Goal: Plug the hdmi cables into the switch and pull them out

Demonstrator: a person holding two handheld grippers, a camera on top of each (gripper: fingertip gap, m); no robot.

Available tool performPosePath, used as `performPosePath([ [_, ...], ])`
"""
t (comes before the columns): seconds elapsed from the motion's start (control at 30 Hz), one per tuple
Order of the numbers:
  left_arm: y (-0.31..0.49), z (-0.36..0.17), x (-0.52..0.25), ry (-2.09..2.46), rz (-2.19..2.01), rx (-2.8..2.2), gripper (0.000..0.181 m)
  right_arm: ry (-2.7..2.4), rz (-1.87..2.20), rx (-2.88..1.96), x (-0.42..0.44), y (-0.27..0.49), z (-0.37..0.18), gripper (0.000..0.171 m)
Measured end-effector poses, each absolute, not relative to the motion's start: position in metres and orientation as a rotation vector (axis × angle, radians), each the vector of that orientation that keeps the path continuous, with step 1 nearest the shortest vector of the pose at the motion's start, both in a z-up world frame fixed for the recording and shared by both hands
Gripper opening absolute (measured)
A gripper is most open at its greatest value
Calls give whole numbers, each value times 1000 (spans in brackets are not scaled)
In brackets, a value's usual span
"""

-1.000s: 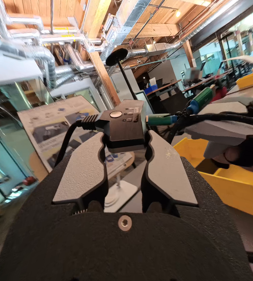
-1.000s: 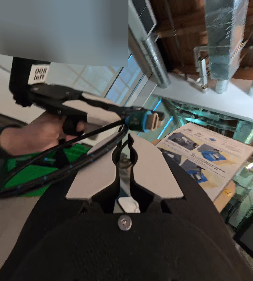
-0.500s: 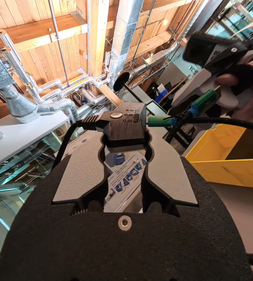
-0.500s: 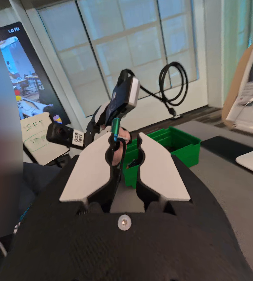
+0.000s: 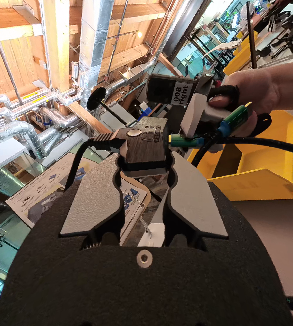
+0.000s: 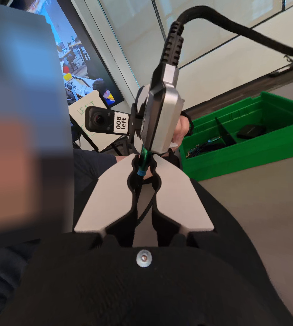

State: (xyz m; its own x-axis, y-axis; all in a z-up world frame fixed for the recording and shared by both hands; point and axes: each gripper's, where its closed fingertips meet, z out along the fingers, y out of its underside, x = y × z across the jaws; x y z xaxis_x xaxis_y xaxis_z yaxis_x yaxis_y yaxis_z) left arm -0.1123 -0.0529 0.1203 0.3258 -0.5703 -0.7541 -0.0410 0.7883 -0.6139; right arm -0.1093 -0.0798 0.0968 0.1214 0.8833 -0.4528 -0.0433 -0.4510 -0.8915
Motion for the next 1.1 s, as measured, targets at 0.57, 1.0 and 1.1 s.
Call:
performPosePath([
  [0.57, -46, 120, -111, 1204, -378, -675, 50, -834, 1531, -1540, -106, -75, 99, 14],
  [1.0, -21, 106, -104, 1222, -948, -1169, 50, -1032, -155, -1019, -41, -44, 115, 47],
  [1.1, -27, 102, -99, 1241, -1039, -1205, 50, -1081, -333, -959, -53, -37, 105, 54],
])
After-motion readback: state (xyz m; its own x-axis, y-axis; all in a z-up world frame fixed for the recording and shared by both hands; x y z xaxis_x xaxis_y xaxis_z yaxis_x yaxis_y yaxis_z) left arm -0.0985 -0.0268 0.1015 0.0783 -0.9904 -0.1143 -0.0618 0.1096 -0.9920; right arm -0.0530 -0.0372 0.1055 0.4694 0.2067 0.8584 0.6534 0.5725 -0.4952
